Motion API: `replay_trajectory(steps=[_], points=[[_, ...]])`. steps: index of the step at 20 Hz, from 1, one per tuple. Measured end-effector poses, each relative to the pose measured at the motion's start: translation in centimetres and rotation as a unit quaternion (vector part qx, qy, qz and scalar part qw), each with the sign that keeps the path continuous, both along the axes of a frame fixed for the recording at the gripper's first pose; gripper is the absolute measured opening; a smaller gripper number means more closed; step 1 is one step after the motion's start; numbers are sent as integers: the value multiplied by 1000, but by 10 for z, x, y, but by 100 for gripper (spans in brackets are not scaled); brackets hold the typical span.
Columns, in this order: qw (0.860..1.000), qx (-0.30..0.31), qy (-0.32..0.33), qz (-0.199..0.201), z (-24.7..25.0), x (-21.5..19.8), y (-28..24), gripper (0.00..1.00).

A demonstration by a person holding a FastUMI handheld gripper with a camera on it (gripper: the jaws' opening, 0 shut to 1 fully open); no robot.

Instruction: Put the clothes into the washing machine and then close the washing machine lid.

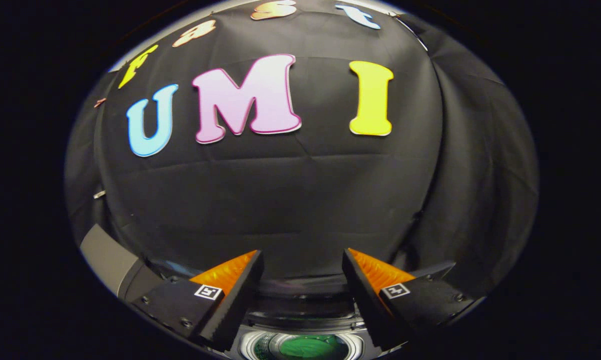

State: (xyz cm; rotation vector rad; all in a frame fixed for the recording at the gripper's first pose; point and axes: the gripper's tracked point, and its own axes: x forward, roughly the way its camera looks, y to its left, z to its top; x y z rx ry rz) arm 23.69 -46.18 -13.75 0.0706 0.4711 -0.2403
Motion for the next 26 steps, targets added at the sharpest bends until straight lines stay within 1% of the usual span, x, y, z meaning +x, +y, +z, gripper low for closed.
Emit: replay_trajectory(steps=[1,4,8,13,18,19,21,22,26], points=[[1000,-7,-3,-1,0,3,-1,100],[1000,-2,2,-6,-1,1,-2,100],[1000,-6,-1,-2,-2,2,-2,100],[1000,-7,14,-11,-3,-2,-3,100],[1000,-11,6,-9,-4,-4,0,100],[1000,-11,4,-9,-4,-9,1,100],[1000,-14,-5,-9,-2,-40,5,100],[1000,-16,-9,-10,-1,-47,7,100],[1000,-21,-15,-13,-1,-59,12,100]])
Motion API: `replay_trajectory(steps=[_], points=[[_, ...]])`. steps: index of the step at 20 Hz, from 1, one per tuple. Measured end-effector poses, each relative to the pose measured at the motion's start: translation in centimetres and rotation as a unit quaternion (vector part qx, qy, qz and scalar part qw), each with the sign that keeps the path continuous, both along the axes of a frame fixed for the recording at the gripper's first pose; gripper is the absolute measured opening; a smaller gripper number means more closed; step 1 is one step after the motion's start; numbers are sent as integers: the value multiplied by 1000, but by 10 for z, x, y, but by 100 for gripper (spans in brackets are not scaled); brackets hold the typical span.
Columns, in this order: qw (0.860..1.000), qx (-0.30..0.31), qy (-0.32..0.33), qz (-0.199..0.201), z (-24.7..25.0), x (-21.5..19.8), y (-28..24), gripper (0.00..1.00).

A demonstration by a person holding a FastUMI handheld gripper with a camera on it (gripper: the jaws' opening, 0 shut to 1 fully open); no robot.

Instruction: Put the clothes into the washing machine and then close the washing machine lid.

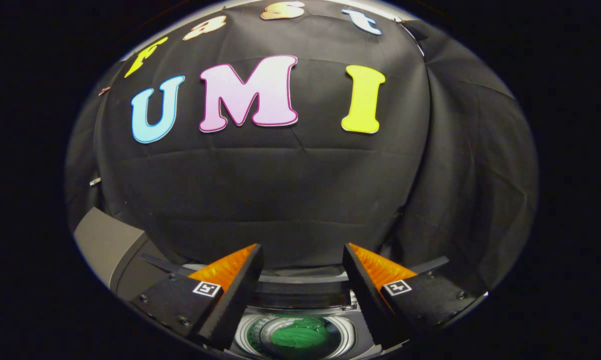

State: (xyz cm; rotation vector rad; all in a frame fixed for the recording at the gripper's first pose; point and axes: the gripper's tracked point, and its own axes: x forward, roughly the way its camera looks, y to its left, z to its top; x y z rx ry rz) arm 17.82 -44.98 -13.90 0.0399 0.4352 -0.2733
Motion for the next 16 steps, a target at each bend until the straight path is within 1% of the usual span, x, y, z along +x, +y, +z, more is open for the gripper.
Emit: replay_trajectory(steps=[13,16], points=[[1000,6,7,14,-11,-42,13,100],[1000,7,15,9,-16,-49,14,100]])
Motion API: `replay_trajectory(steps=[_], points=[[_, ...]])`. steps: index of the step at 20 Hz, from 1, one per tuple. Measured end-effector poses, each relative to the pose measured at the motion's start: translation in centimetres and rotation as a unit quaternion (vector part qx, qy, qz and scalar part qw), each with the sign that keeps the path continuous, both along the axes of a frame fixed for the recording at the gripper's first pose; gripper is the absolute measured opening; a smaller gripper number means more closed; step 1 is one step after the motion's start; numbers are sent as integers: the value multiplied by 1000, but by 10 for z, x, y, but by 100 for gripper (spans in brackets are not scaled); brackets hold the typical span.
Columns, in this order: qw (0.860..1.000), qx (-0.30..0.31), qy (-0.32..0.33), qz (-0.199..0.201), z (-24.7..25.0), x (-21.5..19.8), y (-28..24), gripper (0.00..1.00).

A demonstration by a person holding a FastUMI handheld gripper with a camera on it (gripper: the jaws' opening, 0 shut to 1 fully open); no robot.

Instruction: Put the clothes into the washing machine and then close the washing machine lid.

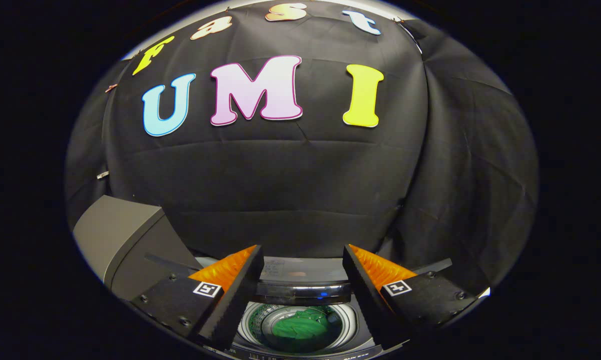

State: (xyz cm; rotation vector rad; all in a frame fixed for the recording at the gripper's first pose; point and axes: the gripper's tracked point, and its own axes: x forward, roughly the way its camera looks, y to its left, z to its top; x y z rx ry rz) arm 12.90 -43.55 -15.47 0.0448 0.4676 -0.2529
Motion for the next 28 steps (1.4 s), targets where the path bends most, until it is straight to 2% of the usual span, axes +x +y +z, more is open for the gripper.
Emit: replay_trajectory(steps=[6,9,10,12,18,24,28], points=[[999,11,34,10,-22,-28,13,99],[990,6,137,18,-70,-70,23,99],[991,9,135,21,-79,-82,31,100],[992,8,120,22,-87,-88,38,99],[998,25,51,33,-42,-68,64,98],[998,28,-46,34,38,-37,77,100],[989,16,-137,44,109,-34,96,99]])
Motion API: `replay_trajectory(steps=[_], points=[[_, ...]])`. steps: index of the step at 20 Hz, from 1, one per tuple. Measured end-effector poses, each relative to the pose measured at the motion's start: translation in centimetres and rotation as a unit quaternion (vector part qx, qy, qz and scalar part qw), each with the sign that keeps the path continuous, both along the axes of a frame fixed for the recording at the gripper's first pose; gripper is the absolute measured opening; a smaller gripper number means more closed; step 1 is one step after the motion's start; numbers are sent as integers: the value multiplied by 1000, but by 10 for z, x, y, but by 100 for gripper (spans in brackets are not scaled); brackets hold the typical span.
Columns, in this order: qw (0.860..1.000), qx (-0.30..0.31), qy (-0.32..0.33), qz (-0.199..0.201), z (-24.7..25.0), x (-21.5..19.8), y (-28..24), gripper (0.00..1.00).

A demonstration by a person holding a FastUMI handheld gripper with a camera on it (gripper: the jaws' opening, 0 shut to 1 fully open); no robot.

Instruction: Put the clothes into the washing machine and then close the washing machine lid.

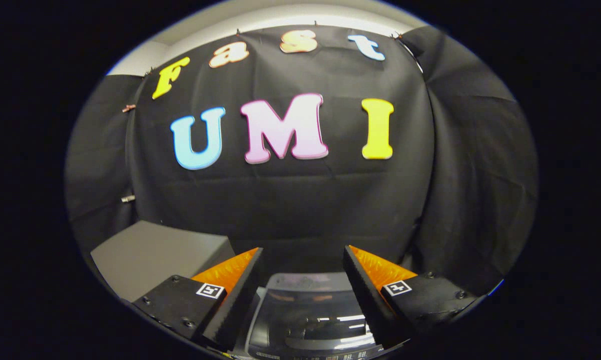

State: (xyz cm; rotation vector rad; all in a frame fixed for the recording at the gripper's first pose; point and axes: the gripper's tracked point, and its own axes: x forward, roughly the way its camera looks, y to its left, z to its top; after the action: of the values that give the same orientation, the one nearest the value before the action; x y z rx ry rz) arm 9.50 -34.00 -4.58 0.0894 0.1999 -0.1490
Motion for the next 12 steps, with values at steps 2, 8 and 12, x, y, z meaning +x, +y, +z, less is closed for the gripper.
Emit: replay_trajectory(steps=[2,8,12], points=[[999,0,-41,8,22,-2,13,99],[999,5,-36,12,10,-16,43,99],[999,3,-40,15,15,-24,59,99]])
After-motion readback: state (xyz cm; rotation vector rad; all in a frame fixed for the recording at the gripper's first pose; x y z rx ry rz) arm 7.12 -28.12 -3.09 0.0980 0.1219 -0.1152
